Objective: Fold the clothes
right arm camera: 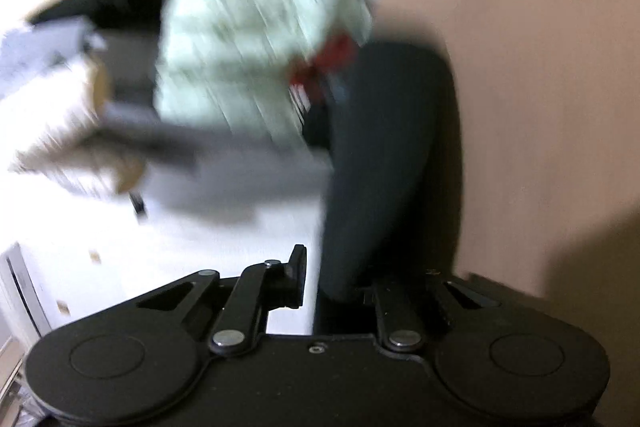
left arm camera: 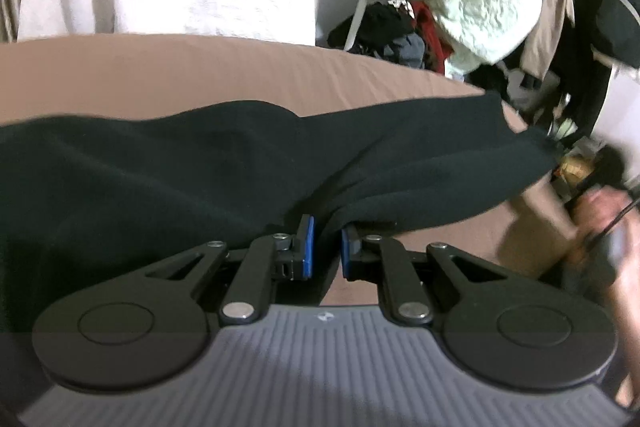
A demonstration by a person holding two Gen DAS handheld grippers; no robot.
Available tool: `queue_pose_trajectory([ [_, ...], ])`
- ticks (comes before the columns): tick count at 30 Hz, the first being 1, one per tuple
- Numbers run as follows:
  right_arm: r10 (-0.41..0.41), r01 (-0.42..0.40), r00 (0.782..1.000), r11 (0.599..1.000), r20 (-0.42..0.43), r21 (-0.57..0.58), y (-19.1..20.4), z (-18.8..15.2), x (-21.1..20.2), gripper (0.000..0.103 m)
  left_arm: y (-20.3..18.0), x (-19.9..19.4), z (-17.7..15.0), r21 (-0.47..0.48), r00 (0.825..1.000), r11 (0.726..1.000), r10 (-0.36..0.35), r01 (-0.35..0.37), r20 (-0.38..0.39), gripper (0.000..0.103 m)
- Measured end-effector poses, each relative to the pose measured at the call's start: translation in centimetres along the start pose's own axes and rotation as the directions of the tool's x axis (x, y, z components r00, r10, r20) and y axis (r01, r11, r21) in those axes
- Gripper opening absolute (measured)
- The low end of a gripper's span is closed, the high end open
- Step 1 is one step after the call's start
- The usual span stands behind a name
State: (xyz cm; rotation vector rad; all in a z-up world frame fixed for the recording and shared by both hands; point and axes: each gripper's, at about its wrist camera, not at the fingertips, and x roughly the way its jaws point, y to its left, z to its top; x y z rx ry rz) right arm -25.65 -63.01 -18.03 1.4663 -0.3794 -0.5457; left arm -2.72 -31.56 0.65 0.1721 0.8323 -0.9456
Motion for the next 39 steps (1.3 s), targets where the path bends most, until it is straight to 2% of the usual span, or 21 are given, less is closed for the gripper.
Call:
queue_pose_trajectory([
  [2,0.034,-0.033,0.999,0.998,0.024,-0.048,1.5,1.3,-0.9,0.009,-0.3,0.7,-0.5,0.016,0.999,1.0,-0.025,0.026,-0.042,0.022],
  [3,0.045,-0.043,0.999,0.996,0.027,-0.077,2.2,1.7,-1.2,0.008,-0.5,1.1,-0.8,0.023,0.997,0.999,-0.038,0.039,-0.064,0.035],
  [4,0.035,-0.031,0.999,0.992,0.031,-0.123,3.0,2.0,-1.4,0.008,-0.5,1.4,-1.1,0.012,0.993,0.998,-0.064,0.066,-0.097,0.051],
  [6,-0.045,0.059,0.997,0.962,0.056,-0.265,5.0,1.8,-1.7,0.008,-0.8,1.6,-1.8,0.002,0.984,0.994,-0.105,0.106,-0.144,0.058],
  [7,-0.108,0.13,0.991,0.924,0.081,-0.359,6.4,1.6,-1.7,0.007,-1.0,1.4,-2.0,0.008,0.981,0.993,-0.115,0.118,-0.155,0.058],
  [9,-0.226,0.275,0.962,0.786,0.156,-0.554,8.5,0.7,-1.1,0.007,-1.5,0.4,-2.3,0.076,0.984,0.992,-0.091,0.104,-0.153,0.063],
  [12,-0.367,0.41,0.907,0.662,0.205,-0.628,7.5,0.4,-0.3,0.006,-0.6,-2.4,-2.2,0.139,0.994,0.989,-0.039,0.054,-0.107,0.075],
  [13,-0.405,0.44,0.89,0.653,0.207,-0.617,6.8,0.6,-0.2,0.006,0.1,-3.4,-2.1,0.138,0.995,0.99,-0.028,0.041,-0.093,0.078],
  [16,-0.482,0.487,0.864,0.727,0.146,-0.484,3.9,1.9,-0.3,0.008,3.5,-5.7,-2.0,0.1,0.997,0.995,0.017,-0.01,-0.076,0.082],
  [18,-0.476,0.465,0.876,0.786,0.082,-0.408,2.7,2.3,-0.6,0.015,5.9,-6.1,-1.9,0.074,0.994,0.996,0.054,-0.048,-0.092,0.082],
  [21,-0.457,0.447,0.887,0.817,0.064,-0.365,1.8,1.8,-0.5,0.056,8.3,-4.8,-0.5,0.064,0.988,0.994,0.1,-0.093,-0.121,0.082],
  [22,-0.451,0.442,0.891,0.824,0.061,-0.355,1.6,1.6,-0.5,0.056,8.7,-4.1,0.3,0.061,0.986,0.994,0.096,-0.088,-0.134,0.082],
  [24,-0.452,0.432,0.89,0.803,0.054,-0.41,1.3,1.2,0.5,0.056,9.3,-2.7,1.8,0.064,0.984,0.995,0.088,-0.079,-0.155,0.082],
  [27,-0.468,0.426,0.882,0.733,0.062,-0.529,1.7,2.1,1.6,0.054,8.4,0.1,4.6,0.108,0.984,0.993,0.066,-0.048,-0.166,0.082],
  [30,-0.442,0.422,0.893,0.75,0.09,-0.509,2.2,4.1,1.2,0.055,6.0,3.8,7.8,0.181,0.989,0.983,0.028,-0.001,-0.143,0.082],
  [31,-0.431,0.413,0.898,0.761,0.085,-0.5,2.1,4.6,1.1,0.051,4.9,5.2,9.0,0.203,0.991,0.979,0.01,0.017,-0.13,0.082],
  [32,-0.419,0.399,0.905,0.764,0.081,-0.507,2.2,4.9,1.1,0.042,3.7,6.7,10.2,0.225,0.993,0.974,-0.008,0.034,-0.118,0.082],
  [33,-0.416,0.397,0.905,0.746,0.091,-0.535,2.4,4.8,1.0,0.011,2.3,8.0,11.1,0.272,0.995,0.962,-0.005,0.031,-0.098,0.082],
  [35,-0.417,0.411,0.899,0.699,0.133,-0.585,3.1,4.3,0.5,0.007,-1.2,10.6,12.7,0.385,0.999,0.923,0.031,-0.015,-0.035,0.082],
  [36,-0.405,0.405,0.904,0.705,0.138,-0.583,3.3,4.0,0.1,0.007,-2.7,11.9,13.2,0.405,0.999,0.914,0.022,-0.007,-0.033,0.082],
  [39,-0.377,0.386,0.915,0.709,0.146,-0.59,4.0,3.3,-1.0,0.007,-6.7,15.8,14.5,0.406,0.995,0.91,-0.054,0.085,-0.086,0.082],
])
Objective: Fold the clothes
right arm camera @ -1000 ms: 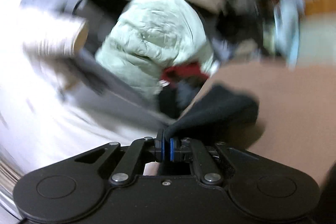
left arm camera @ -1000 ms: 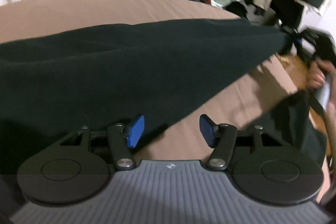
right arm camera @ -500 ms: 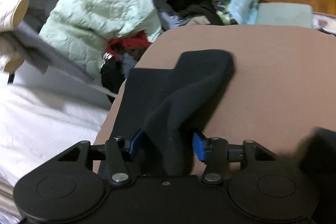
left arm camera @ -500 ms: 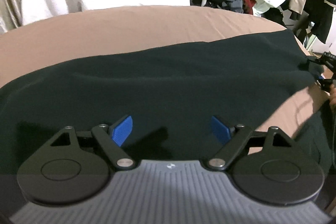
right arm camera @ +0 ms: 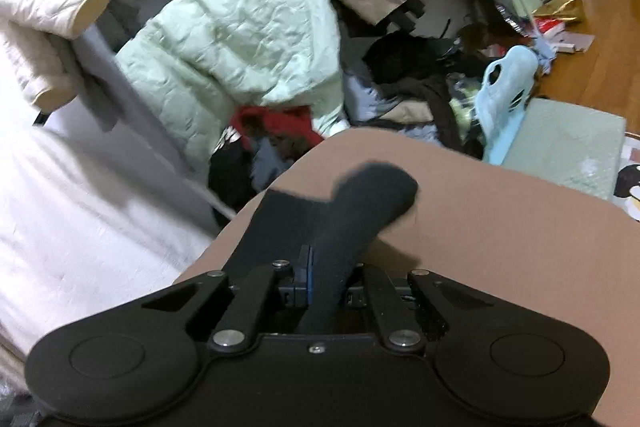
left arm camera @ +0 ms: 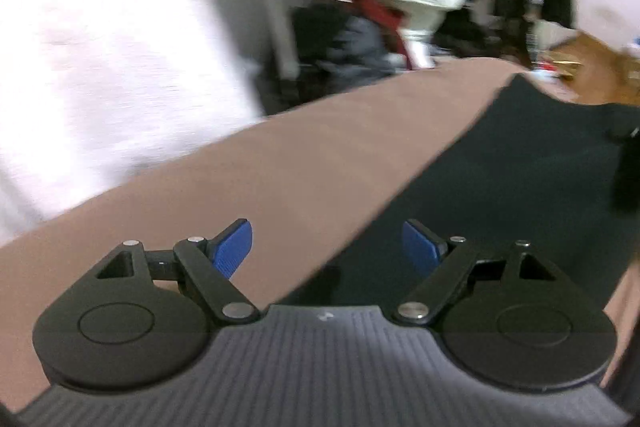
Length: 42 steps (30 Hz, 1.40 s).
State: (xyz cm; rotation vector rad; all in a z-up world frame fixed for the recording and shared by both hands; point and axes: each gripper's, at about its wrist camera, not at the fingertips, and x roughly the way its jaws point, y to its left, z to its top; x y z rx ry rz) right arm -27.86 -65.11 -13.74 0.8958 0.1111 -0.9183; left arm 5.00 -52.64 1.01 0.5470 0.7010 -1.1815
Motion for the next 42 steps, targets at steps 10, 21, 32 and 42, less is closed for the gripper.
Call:
queue_pose_trajectory([
  [10,-0.016,0.007,0.998,0.987,-0.053,-0.161,-0.3,-0.2,0.6,0.007,-6.1,9.9,3.8,0.008,0.974,0.982,-0.187,0.189,-0.128,0.084],
  [21,-0.033,0.039,0.999,0.975,0.028,-0.22,0.1,-1.1,1.1,0.007,-9.8,10.7,3.8,0.027,0.977,0.992,-0.116,0.123,-0.18,0.009],
  [32,-0.255,0.325,0.919,0.923,0.302,-0.208,3.5,0.6,0.7,0.037,-9.1,8.2,8.3,-0.059,0.989,0.996,0.052,-0.061,-0.142,0.047],
  [42,-0.21,0.21,0.977,0.978,-0.028,0.012,1.1,2.7,-2.6,0.041,-4.5,-9.3,-4.8,-0.005,0.98,0.995,0.101,-0.103,-0.172,0.089],
])
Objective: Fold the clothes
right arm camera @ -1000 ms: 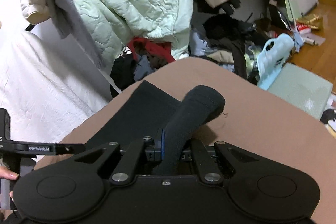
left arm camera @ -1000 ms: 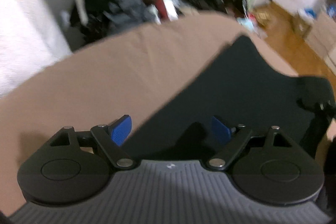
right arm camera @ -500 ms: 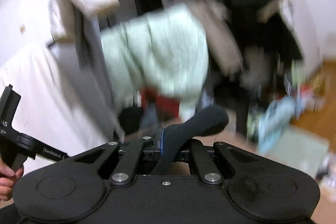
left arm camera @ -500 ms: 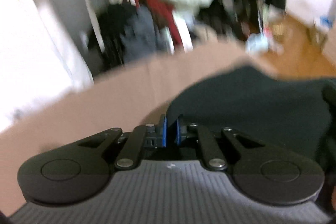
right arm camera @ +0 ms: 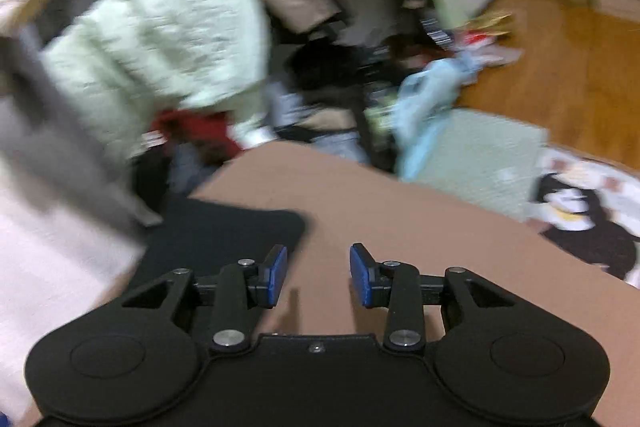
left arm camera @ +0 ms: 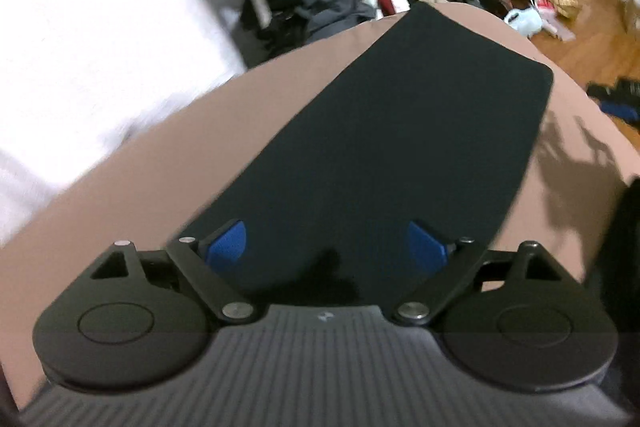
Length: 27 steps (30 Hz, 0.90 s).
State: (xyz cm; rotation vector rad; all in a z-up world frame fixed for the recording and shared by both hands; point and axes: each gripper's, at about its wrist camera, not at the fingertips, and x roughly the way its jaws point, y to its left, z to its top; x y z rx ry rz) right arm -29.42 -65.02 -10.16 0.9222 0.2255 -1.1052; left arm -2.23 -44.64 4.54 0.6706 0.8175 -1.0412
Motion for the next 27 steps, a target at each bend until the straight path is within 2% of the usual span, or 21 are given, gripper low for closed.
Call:
queue_pose_trajectory([
  [2,0.088,-0.089,0.995,0.996,-0.051,-0.027,0.5,-0.1,-2.0,0.041,2.6,-2.6,-3.8,-0.094,1.0,0.996,-0.006,0.008,0.02,0.089],
  [5,0.128,-0.136,0.987,0.987,-0.095,-0.087,1.7,-1.0,-5.2,0.046,6.2,-5.4,-8.8,-0.224,0.999,0.974,-0.014,0.021,0.035,0.089],
  [8,0.107,-0.117,0.99,0.988,-0.094,-0.103,1.9,-2.3,-8.5,0.054,8.2,-7.9,-14.5,-0.296,0.998,0.955,-0.005,0.023,0.061,0.09],
  [11,0.047,-0.066,0.987,0.991,-0.155,-0.12,1.4,-2.8,-10.5,0.054,8.5,-9.3,-19.8,-0.309,0.996,0.951,0.009,0.019,0.089,0.091],
  [14,-0.003,-0.038,0.982,0.975,-0.187,-0.218,1.5,-2.6,-12.9,0.055,7.9,-9.8,-24.3,-0.312,0.995,0.95,0.009,0.023,0.101,0.091],
  [17,-0.007,-0.042,0.985,0.959,-0.171,-0.28,0.4,-2.9,-15.8,0.066,6.9,-9.6,-28.6,-0.369,0.994,0.928,-0.009,0.048,0.105,0.091],
  [20,0.011,-0.049,0.986,0.973,-0.167,-0.226,-2.5,-3.9,-17.0,0.069,6.2,-7.2,-30.4,-0.42,0.995,0.903,-0.071,0.094,0.072,0.091],
  [22,0.001,-0.033,0.986,0.981,-0.164,-0.192,-4.1,-4.0,-16.3,0.069,6.1,-6.4,-30.5,-0.424,0.997,0.902,-0.069,0.08,0.04,0.091],
  [25,-0.054,0.037,0.996,0.973,-0.065,-0.229,-4.5,-3.8,-15.2,0.069,6.6,-7.0,-30.5,-0.437,0.998,0.898,-0.047,0.059,0.038,0.091],
  [26,-0.057,0.045,0.997,0.97,-0.045,-0.239,-4.4,-3.8,-14.4,0.069,6.8,-7.3,-30.5,-0.446,0.998,0.893,-0.039,0.055,0.043,0.091],
  [27,-0.037,0.021,0.997,0.974,-0.063,-0.225,-4.3,-3.8,-13.3,0.069,7.1,-7.6,-30.5,-0.456,0.998,0.889,-0.032,0.05,0.048,0.091],
])
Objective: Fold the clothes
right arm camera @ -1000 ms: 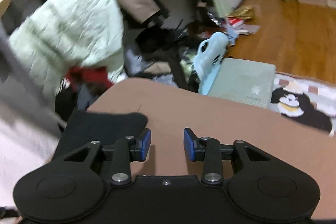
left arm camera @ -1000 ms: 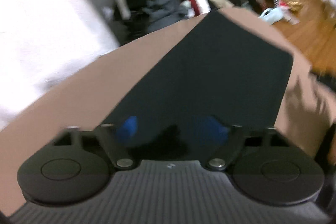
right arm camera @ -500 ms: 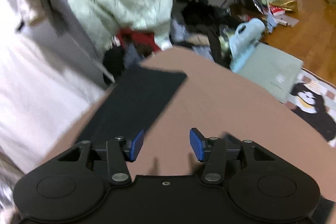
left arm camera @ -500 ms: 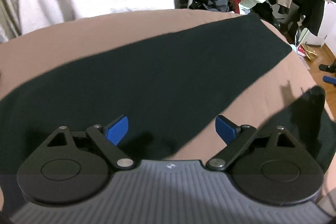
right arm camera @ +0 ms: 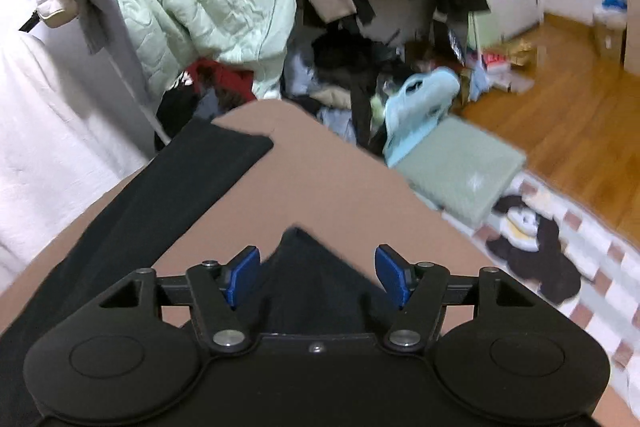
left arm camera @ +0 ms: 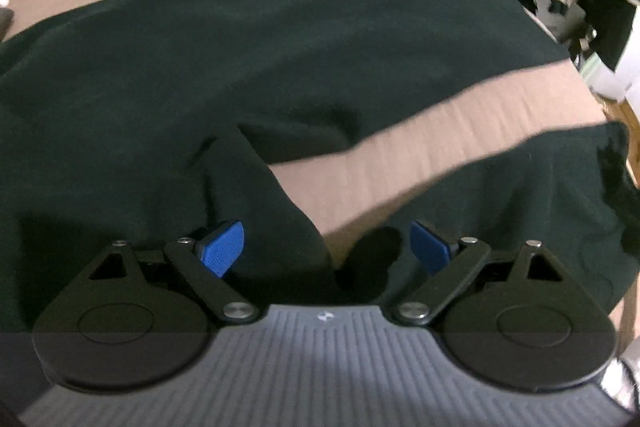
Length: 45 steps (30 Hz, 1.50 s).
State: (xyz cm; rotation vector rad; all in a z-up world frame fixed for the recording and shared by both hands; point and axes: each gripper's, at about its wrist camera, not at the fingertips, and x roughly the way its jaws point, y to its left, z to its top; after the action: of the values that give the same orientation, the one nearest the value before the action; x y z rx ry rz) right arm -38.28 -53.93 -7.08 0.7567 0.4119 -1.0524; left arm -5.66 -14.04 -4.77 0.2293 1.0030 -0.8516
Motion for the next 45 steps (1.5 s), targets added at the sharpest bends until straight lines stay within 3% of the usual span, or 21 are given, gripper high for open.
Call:
queue_pose_trajectory([
  [3,0.086,-0.08,0.99,0.995,-0.109,0.055,0.9,-0.2,4.3,0.069,1.2,-0.6,0.4,-0.034,1.0,0.999,0.009,-0.008,0.018,0.091],
  [5,-0.043,0.029,0.988,0.995,-0.149,-0.096,2.7,-0.9,6.5,0.068,2.2,-0.9,0.2,-0.064,0.999,0.997,0.034,-0.032,0.025,0.091],
  [6,-0.118,0.09,0.982,0.978,-0.149,-0.186,3.6,-1.4,7.5,0.058,2.9,-1.2,-0.1,-0.083,0.999,0.996,0.044,-0.042,0.03,0.091],
  [7,-0.151,0.115,0.979,0.963,-0.134,-0.242,4.3,-1.6,7.8,0.028,3.6,-1.6,-0.3,-0.102,0.998,0.994,0.054,-0.05,0.036,0.091],
  [8,-0.142,0.109,0.984,0.958,-0.108,-0.264,4.5,-1.6,7.6,0.007,4.5,-1.8,-0.6,-0.136,0.997,0.989,0.068,-0.062,0.037,0.091],
  [9,-0.156,0.134,0.986,0.95,-0.055,-0.282,4.9,-1.4,6.9,0.004,5.4,-2.1,-0.8,-0.172,0.996,0.982,0.082,-0.075,0.038,0.091],
  [10,-0.192,0.192,0.981,0.937,0.027,-0.291,5.4,-0.9,5.8,0.004,6.3,-2.4,-1.1,-0.233,0.991,0.966,0.124,-0.11,0.045,0.091],
  [12,-0.258,0.306,0.947,0.905,0.19,-0.295,6.4,0.1,3.7,0.004,8.0,-3.1,-1.7,-0.347,0.969,0.913,0.242,-0.213,0.042,0.091],
  [14,-0.305,0.368,0.923,0.878,0.235,-0.305,6.3,0.8,4.2,0.004,9.3,-3.6,-2.3,-0.392,0.95,0.877,0.312,-0.276,0.029,0.091],
  [17,-0.37,0.419,0.906,0.849,0.204,-0.323,5.3,1.4,6.9,0.009,9.9,-2.8,-3.0,-0.391,0.962,0.883,0.274,-0.259,-0.018,0.091],
  [18,-0.393,0.413,0.911,0.852,0.126,-0.322,4.3,1.2,8.9,0.014,9.8,-2.4,-3.5,-0.387,0.969,0.89,0.246,-0.24,-0.034,0.091],
  [19,-0.415,0.42,0.906,0.85,0.087,-0.318,3.6,0.9,10.0,0.029,9.7,-1.9,-3.9,-0.382,0.975,0.898,0.218,-0.22,-0.05,0.091],
  [22,-0.432,0.444,0.896,0.848,0.108,-0.291,2.9,0.7,9.0,0.06,8.7,-0.2,-4.8,-0.338,0.964,0.904,0.23,-0.262,-0.132,0.091],
  [24,-0.411,0.432,0.902,0.861,0.134,-0.268,2.9,1.1,6.8,0.061,7.6,0.6,-4.9,-0.283,0.949,0.908,0.276,-0.31,-0.155,0.093],
  [27,-0.294,0.304,0.952,0.939,0.085,-0.159,1.2,2.4,2.6,0.062,6.1,1.0,-4.9,-0.23,0.944,0.919,0.291,-0.321,-0.156,0.095],
  [30,-0.114,0.114,0.993,0.993,-0.009,0.01,-1.3,2.2,-2.1,0.066,5.6,0.8,-5.1,-0.195,0.952,0.936,0.263,-0.292,-0.158,0.095],
  [34,0.101,-0.078,0.989,0.976,-0.105,0.204,-5.6,-1.4,-6.1,0.067,6.9,-1.5,-6.1,-0.234,0.953,0.93,0.249,-0.285,-0.171,0.095],
  [37,0.127,-0.09,0.974,0.977,-0.188,0.194,-7.1,-4.2,-6.9,0.067,9.0,-3.8,-6.7,-0.312,0.965,0.92,0.19,-0.239,-0.178,0.096],
  [40,0.08,-0.039,0.967,0.985,-0.241,0.168,-9.0,-5.5,-6.1,0.067,10.6,-5.9,-7.1,-0.385,0.975,0.898,0.171,-0.212,-0.14,0.097],
  [42,0.077,-0.04,0.971,0.986,-0.226,0.162,-9.7,-5.8,-5.2,0.067,11.3,-6.2,-7.4,-0.406,0.967,0.878,0.212,-0.253,-0.144,0.1],
  [45,0.111,-0.097,0.989,0.987,-0.103,0.13,-10.0,-5.7,-3.6,0.067,12.3,-6.1,-8.3,-0.425,0.952,0.852,0.252,-0.304,-0.174,0.1],
])
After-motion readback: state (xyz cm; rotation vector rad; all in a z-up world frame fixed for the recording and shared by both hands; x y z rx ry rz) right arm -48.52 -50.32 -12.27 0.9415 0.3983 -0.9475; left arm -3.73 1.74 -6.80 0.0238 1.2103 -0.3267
